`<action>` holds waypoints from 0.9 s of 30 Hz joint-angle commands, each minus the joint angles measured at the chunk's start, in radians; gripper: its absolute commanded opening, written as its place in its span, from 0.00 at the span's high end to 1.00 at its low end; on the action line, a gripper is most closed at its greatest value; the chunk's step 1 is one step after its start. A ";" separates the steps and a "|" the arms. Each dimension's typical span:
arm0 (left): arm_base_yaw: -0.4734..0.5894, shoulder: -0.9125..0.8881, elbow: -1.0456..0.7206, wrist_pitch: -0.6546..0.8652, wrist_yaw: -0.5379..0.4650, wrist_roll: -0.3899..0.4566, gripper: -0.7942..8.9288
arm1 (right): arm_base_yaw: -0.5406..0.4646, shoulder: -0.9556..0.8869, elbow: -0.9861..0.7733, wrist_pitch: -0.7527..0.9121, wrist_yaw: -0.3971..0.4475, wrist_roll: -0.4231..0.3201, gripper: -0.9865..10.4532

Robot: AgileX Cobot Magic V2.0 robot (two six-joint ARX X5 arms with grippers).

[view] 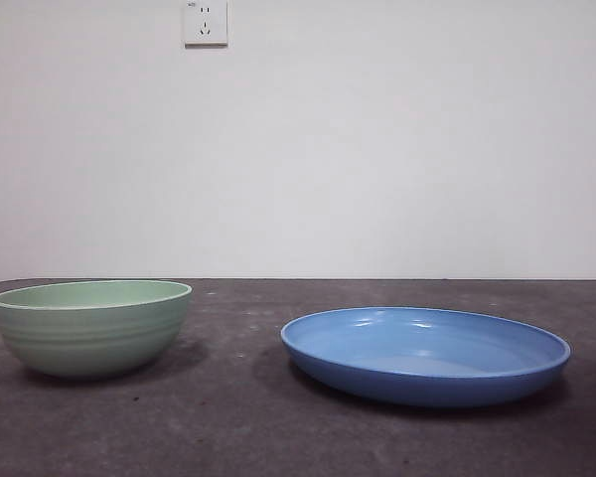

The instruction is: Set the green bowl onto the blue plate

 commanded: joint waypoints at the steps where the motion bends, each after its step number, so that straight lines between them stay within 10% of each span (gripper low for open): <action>1: 0.002 -0.001 -0.020 -0.005 -0.003 -0.006 0.90 | -0.002 -0.003 -0.005 0.013 0.002 -0.004 0.90; 8: 0.002 -0.001 -0.020 -0.005 -0.003 -0.010 0.90 | -0.002 -0.003 -0.005 0.023 -0.003 0.010 0.90; 27: -0.031 0.128 0.193 -0.005 0.016 -0.257 0.90 | 0.000 0.040 0.275 -0.095 -0.107 0.367 0.90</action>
